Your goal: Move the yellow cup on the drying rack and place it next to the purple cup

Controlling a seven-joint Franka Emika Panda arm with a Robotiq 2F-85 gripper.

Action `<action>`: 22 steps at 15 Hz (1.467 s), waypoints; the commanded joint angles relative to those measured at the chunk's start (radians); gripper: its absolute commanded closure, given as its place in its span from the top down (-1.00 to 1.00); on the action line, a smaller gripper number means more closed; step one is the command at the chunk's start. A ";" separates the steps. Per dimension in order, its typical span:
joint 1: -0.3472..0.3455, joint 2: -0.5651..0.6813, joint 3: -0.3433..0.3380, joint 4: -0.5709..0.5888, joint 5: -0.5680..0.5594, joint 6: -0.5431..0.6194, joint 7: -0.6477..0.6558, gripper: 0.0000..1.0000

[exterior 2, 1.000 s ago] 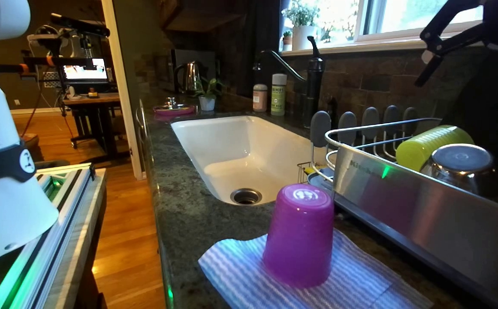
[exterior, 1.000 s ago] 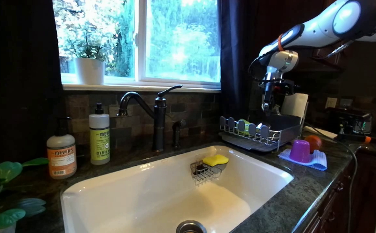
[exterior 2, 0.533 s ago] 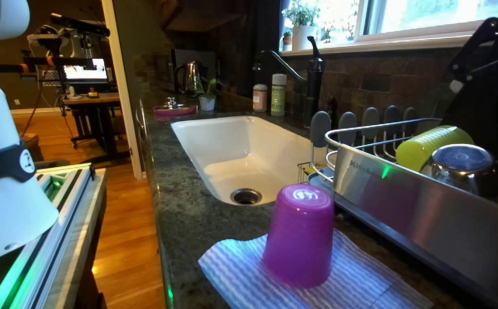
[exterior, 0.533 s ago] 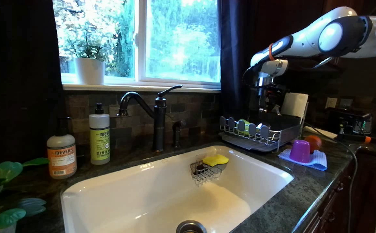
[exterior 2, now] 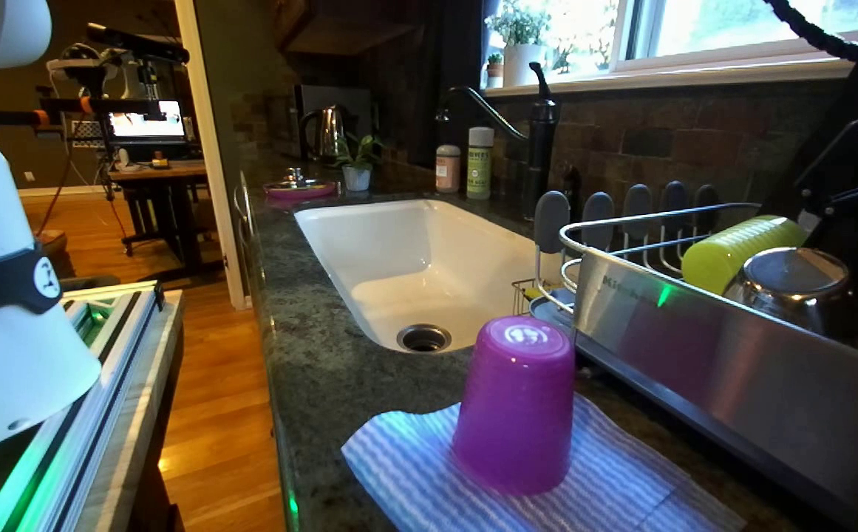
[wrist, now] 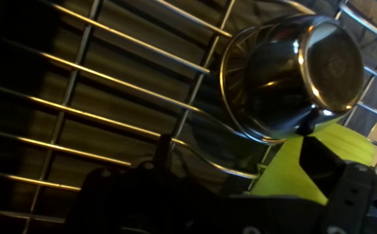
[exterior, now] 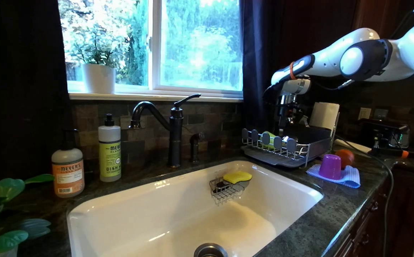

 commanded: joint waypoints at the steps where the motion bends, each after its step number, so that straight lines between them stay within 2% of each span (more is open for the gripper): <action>1: -0.002 0.015 -0.008 0.025 0.024 -0.021 0.098 1.00; 14: 0.003 -0.052 -0.015 -0.128 0.098 0.058 0.396 1.00; 17: 0.013 -0.081 -0.030 -0.161 0.072 0.003 0.455 1.00; 22: 0.002 -0.114 -0.018 -0.216 0.091 -0.091 0.460 1.00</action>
